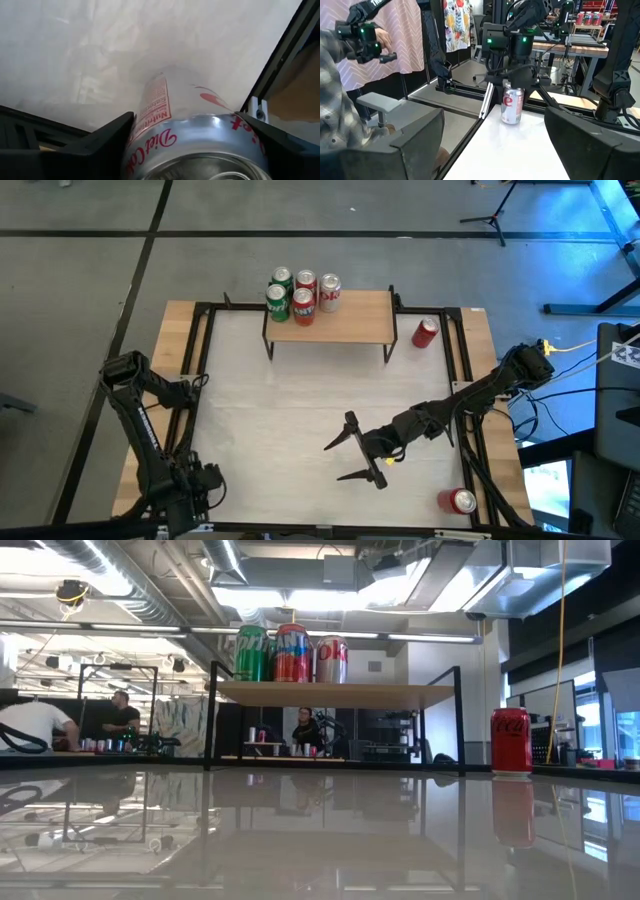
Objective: Place canned beverage on shelf
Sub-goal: Put the white soda can on the shelf aligned with the other white soda can
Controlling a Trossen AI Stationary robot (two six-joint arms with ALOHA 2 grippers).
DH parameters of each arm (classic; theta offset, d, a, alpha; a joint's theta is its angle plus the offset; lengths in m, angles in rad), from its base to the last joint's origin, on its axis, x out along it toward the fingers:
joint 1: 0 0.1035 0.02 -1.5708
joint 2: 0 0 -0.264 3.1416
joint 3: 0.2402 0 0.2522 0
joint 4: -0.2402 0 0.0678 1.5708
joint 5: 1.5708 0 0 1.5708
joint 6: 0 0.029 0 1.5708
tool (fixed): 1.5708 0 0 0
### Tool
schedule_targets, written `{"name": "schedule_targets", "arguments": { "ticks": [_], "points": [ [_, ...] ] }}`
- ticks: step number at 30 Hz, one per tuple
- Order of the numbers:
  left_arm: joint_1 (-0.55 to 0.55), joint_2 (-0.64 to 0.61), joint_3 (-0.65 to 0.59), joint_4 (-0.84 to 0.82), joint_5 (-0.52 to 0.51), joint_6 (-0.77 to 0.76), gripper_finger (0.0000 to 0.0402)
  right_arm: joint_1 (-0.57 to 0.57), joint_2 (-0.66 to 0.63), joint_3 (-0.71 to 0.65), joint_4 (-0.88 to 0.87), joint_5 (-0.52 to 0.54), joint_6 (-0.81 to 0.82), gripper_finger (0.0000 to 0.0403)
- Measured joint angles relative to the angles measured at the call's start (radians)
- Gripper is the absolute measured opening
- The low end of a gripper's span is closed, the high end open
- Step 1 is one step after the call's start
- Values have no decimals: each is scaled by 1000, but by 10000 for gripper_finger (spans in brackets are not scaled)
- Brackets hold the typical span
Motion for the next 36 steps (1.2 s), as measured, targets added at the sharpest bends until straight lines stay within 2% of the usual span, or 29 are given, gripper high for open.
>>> {"name": "schedule_targets", "arguments": {
  "ticks": [2, 7, 11, 15, 20, 25, 36],
  "points": [
    [13, 0, 0, 2, 14, 2, 284, 0, 0, 0, 6, 0, 2, 342],
    [44, -1, 0, 3, 30, 29, 282, 8, 0, 0, 6, 24, 5, 342],
    [124, 1, 11, -10, 52, 101, 282, 43, -3, 0, 3, 60, 41, 342],
    [222, 2, 61, -22, 18, 244, 283, 106, -33, 0, -29, 106, 24, 342],
    [359, 1, 134, -37, -37, 454, 284, 175, -50, 0, -114, 241, 14, 342],
    [504, 1, 187, -8, -55, 696, 285, 205, -50, 0, -188, 327, 45, 342],
    [743, 2, 232, 50, -61, 1054, 286, 204, -48, 0, -219, 333, 119, 342]
  ]
}}
